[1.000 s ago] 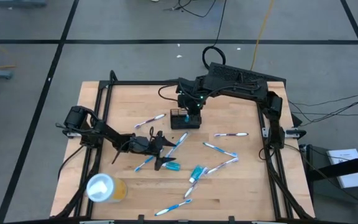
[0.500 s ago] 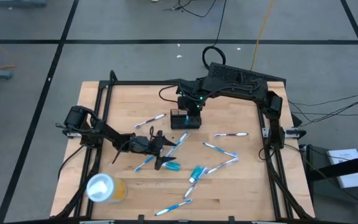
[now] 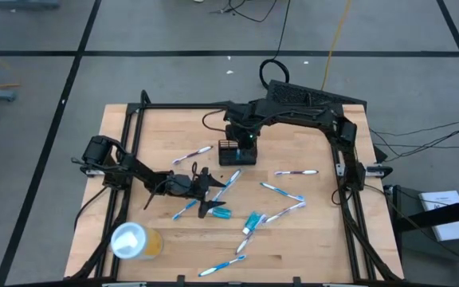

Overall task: Pick & Place toothbrushing station
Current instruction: Put the blue mouthwash bottle into the black organizer

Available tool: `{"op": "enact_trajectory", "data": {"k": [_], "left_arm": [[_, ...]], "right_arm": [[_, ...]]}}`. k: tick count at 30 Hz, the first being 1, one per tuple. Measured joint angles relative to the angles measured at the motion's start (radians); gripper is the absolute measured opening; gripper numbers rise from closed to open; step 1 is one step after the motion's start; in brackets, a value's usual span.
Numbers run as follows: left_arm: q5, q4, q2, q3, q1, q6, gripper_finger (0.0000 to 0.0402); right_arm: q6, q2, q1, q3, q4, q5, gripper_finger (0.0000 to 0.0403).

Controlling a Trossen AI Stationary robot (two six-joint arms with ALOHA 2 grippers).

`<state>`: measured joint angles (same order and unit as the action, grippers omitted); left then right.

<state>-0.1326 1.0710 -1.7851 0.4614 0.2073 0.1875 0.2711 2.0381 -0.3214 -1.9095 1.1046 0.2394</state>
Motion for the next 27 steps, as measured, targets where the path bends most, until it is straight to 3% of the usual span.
{"op": "enact_trajectory", "data": {"k": [27], "left_arm": [[0.000,0.001,0.000,0.000,0.000,0.000,0.0326]], "right_arm": [[0.022,0.023,-0.013,-0.006,0.036,0.000,0.0081]]}}
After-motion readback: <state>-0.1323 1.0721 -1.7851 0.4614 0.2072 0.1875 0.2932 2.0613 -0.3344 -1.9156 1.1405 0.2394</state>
